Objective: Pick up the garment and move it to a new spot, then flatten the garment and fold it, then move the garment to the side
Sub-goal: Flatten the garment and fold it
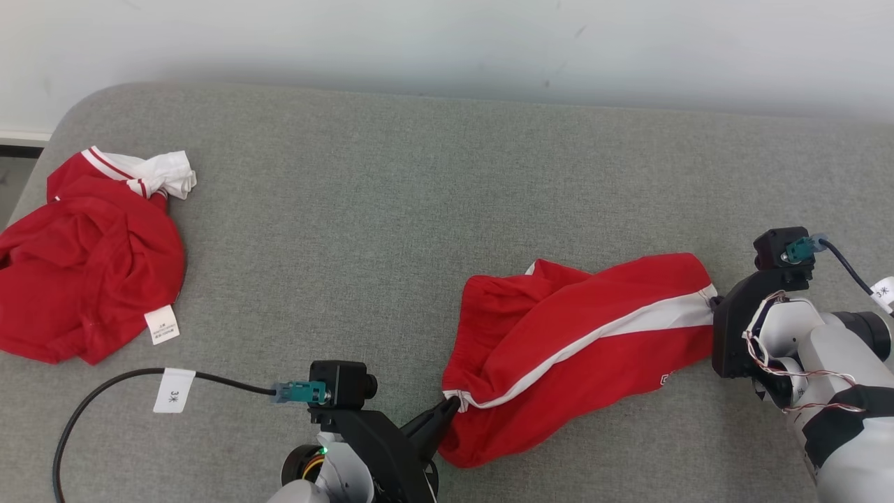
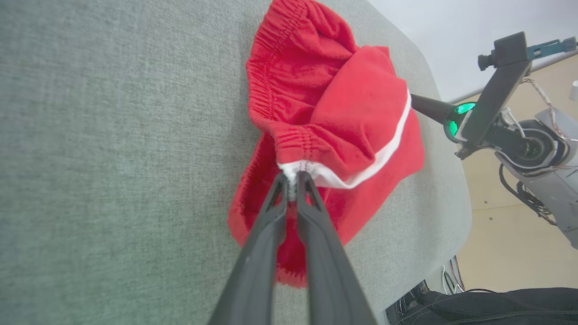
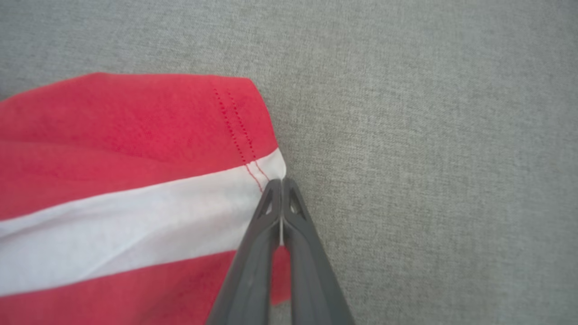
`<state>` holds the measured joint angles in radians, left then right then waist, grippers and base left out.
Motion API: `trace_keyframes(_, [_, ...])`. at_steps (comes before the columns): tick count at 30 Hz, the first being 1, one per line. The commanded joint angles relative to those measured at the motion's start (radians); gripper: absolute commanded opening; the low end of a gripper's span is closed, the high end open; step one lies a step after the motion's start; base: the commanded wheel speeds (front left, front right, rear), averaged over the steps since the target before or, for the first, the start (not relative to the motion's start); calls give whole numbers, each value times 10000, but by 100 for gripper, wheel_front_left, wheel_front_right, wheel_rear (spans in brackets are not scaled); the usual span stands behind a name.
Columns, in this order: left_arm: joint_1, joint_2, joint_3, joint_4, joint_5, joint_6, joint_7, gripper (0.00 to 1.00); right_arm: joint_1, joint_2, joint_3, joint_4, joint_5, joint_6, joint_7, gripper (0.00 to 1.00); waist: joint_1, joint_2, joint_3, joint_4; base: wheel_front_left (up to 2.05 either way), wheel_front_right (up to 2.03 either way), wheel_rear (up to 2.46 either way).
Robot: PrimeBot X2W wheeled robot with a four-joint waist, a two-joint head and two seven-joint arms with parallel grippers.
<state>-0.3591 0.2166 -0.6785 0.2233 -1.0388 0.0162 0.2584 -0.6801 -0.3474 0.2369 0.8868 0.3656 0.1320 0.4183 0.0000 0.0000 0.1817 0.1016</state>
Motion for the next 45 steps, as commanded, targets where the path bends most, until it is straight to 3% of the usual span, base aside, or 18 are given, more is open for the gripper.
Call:
trace_keyframes(1, [-38,-21,-21,29,1,-48,34,0,99,44,47,131,27,-20,32,0,0,0,-20,-5,0,0,0])
trace_keyframes(8, [-10,89,263,-164,135,6,-506,0,156,99,115,42,211,-20,-261,0,0,0,-245,13,0,0,0])
trace_keyframes(12, [193,158,894,-744,-260,-74,-1093,0,159,247,-113,-657,1096,-20,-864,0,0,0,-476,52,0,0,0])
trace_keyframes(16, [321,334,1703,-1615,-693,-237,-1638,0,349,192,-228,-2052,2549,-18,-1279,0,0,0,-801,10,0,0,0])
trace_keyframes(20, [212,660,2532,-2637,-1095,-174,-1913,0,527,-448,-224,-3655,3500,-20,-1527,0,0,0,-1085,-187,0,0,0])
trace_keyframes(27, [187,912,3337,-4484,-1521,92,-2013,0,1092,-1074,-897,-5824,4287,-20,-1903,0,0,0,-1304,-645,0,0,0])
trace_keyframes(32, [-512,1381,3652,-5238,-1886,156,-1341,0,982,-975,-1015,-7132,4415,-18,-1418,0,0,0,-711,-1141,0,0,0])
trace_keyframes(38, [-2179,1686,4211,-4555,-2223,129,-842,0,-131,-480,-409,-7403,4020,-18,-939,0,0,0,502,-1699,0,0,0])
trace_keyframes(42, [-3949,1671,4205,-3109,-1722,-102,-859,0,-1556,170,324,-6569,3654,-18,-1016,0,0,0,1481,-2010,0,0,0])
trace_keyframes(45, [-5248,1342,4181,-1688,-1008,-241,-1565,0,-2770,758,828,-5501,3324,-18,-1509,0,0,0,1976,-2184,0,0,0])
